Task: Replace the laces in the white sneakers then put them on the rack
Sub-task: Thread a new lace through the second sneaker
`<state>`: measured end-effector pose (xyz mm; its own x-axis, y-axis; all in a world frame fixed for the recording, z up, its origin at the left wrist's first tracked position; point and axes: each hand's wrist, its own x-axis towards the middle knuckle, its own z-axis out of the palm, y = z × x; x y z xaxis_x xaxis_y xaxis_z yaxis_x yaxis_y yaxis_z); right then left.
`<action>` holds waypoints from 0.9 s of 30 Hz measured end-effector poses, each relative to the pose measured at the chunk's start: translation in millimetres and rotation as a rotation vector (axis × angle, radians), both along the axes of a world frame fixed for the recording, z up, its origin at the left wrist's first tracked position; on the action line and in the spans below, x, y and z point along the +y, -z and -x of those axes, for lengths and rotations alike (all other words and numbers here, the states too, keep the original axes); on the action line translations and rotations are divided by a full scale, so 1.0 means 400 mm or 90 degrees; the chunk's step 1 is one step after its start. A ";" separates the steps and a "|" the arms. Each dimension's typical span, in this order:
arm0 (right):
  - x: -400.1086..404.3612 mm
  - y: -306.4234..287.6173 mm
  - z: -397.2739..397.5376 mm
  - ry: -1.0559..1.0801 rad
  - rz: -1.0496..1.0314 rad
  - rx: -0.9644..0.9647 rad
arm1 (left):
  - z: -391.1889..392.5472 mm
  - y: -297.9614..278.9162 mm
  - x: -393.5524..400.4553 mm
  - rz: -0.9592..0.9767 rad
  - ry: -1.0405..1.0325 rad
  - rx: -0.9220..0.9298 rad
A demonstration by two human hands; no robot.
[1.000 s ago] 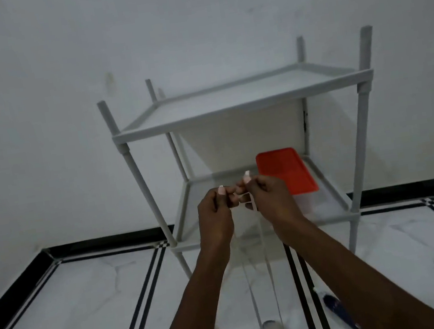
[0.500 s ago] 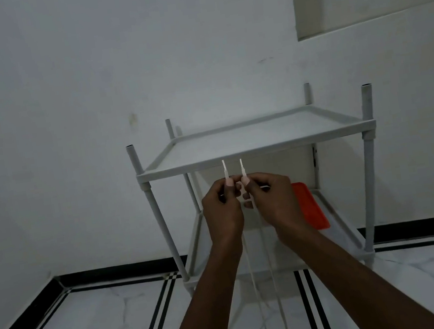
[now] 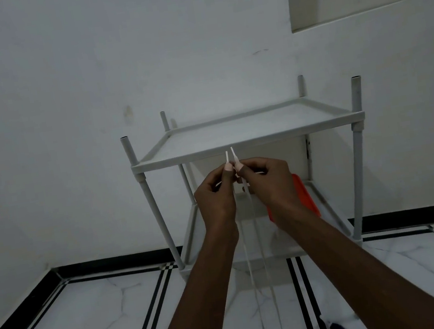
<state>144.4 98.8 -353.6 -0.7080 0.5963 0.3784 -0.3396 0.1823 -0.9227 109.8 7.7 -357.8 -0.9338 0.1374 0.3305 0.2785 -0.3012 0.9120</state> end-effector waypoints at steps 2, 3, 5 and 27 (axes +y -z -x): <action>0.000 -0.001 -0.001 0.002 -0.001 0.001 | -0.001 -0.001 0.005 -0.002 -0.006 -0.006; -0.002 -0.002 0.000 0.004 -0.007 0.001 | -0.002 -0.001 0.006 -0.003 -0.009 -0.007; -0.001 -0.004 0.000 0.005 -0.011 0.003 | -0.003 -0.002 0.009 -0.008 -0.011 -0.007; 0.034 0.873 -0.155 -0.096 0.011 -0.356 | -0.063 0.910 -0.166 0.308 -0.064 -0.252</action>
